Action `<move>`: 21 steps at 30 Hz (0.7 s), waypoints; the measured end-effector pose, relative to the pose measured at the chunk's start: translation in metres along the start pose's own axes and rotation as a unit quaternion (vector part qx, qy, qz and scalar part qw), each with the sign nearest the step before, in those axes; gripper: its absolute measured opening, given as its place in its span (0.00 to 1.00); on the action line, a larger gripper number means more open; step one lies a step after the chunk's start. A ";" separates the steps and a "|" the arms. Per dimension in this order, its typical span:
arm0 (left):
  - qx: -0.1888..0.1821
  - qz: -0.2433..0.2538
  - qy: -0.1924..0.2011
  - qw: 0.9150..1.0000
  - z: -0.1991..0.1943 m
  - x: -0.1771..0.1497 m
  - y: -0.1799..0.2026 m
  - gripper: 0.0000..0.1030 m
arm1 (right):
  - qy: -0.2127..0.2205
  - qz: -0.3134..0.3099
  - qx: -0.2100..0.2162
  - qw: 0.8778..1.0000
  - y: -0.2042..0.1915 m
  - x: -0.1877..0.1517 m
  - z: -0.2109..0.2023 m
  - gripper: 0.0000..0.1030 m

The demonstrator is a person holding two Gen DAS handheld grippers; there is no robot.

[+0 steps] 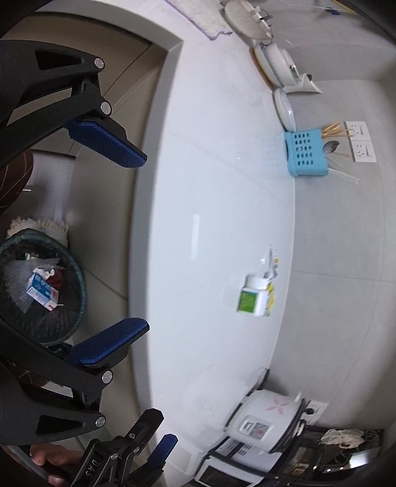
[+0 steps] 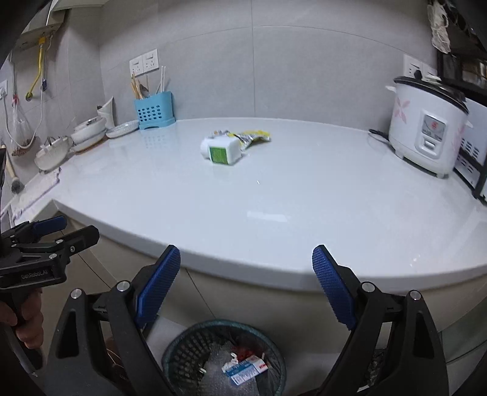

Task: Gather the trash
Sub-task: 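Raise both open tools from the bin up toward the counter, then grasp the white pill bottle with the right gripper while the left grasps the yellow snack wrapper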

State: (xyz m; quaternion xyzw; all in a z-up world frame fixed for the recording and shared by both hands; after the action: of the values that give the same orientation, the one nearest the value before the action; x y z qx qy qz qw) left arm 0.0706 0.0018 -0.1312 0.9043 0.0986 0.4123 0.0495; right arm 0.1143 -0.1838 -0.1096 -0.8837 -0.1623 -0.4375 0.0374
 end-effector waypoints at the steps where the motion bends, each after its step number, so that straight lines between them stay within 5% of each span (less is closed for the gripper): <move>1: 0.003 -0.001 0.002 1.000 0.000 0.009 -0.002 0.94 | 0.000 0.004 0.002 1.000 -0.002 0.009 0.004 0.82; 12: 0.019 -0.002 0.003 1.000 0.035 0.073 -0.027 0.94 | -0.030 0.048 -0.032 0.998 -0.012 0.094 0.076 0.88; 21: 0.025 -0.014 -0.004 1.000 0.072 0.111 -0.053 0.94 | -0.107 0.079 -0.065 0.989 -0.011 0.119 0.169 0.88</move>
State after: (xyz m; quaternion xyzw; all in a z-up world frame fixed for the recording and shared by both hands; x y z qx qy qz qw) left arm 0.1885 0.0768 -0.1057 0.9054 0.1219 0.4053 0.0328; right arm 0.3061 -0.1086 -0.1209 -0.9361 -0.0663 -0.3454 -0.0036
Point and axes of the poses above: each gripper's, at about its wrist camera, not at the fingertips, and z roughly the way its jaws point, y to its right, x to its top, the point moved 9 cm from there along z, roughly the way its jaws point, and after that the axes turned 7 degrees about -z, right-handed, at the moved point
